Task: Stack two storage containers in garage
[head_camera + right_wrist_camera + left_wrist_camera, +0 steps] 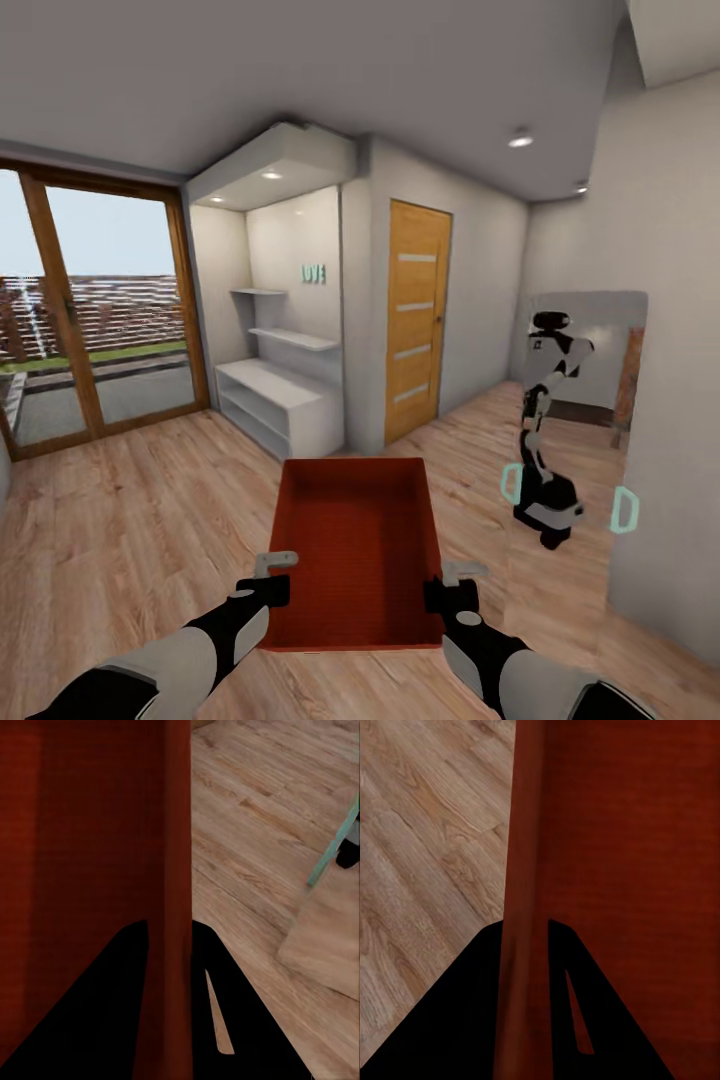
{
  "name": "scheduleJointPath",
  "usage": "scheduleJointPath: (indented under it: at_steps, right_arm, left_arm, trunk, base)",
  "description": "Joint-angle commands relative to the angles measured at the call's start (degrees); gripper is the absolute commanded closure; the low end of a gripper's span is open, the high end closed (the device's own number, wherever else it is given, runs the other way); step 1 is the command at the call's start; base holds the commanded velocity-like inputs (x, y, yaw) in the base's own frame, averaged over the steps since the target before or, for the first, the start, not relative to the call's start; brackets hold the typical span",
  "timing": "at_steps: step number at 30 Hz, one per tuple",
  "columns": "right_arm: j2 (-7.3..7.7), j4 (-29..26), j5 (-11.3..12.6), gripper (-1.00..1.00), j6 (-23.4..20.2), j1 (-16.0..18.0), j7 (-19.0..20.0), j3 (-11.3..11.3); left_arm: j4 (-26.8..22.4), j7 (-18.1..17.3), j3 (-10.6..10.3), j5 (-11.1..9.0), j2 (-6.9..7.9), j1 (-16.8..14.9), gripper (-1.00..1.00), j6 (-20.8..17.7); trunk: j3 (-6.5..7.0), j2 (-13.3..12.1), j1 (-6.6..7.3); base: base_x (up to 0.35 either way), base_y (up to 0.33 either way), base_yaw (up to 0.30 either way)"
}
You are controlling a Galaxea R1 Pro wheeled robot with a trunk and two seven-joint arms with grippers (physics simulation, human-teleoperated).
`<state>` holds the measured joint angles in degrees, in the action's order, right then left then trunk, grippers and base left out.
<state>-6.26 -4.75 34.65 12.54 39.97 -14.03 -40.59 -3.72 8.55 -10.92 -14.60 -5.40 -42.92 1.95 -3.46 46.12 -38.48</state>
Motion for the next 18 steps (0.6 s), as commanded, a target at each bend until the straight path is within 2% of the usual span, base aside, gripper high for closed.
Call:
scheduleJointPath:
  at_steps: [1, 18]
  right_arm:
    - [0.02, 0.0, 0.7, 1.00, -0.1, 0.0, 0.8, -0.8]
    - [0.10, 0.0, 0.8, 1.00, -0.2, 0.0, 0.8, -0.8]
  left_arm:
    - [-0.1, 4.8, 3.8, 0.2, 0.21, -0.1, 1.00, 0.3]
    - [-0.1, 4.8, 3.8, 0.2, 0.21, -0.1, 1.00, 0.3]
  trunk:
    - [-0.09, 0.1, -0.05]
    - [-0.09, 0.1, -0.05]
  base:
    - [0.326, 0.000, 0.175]
    - [0.326, 0.000, 0.018]
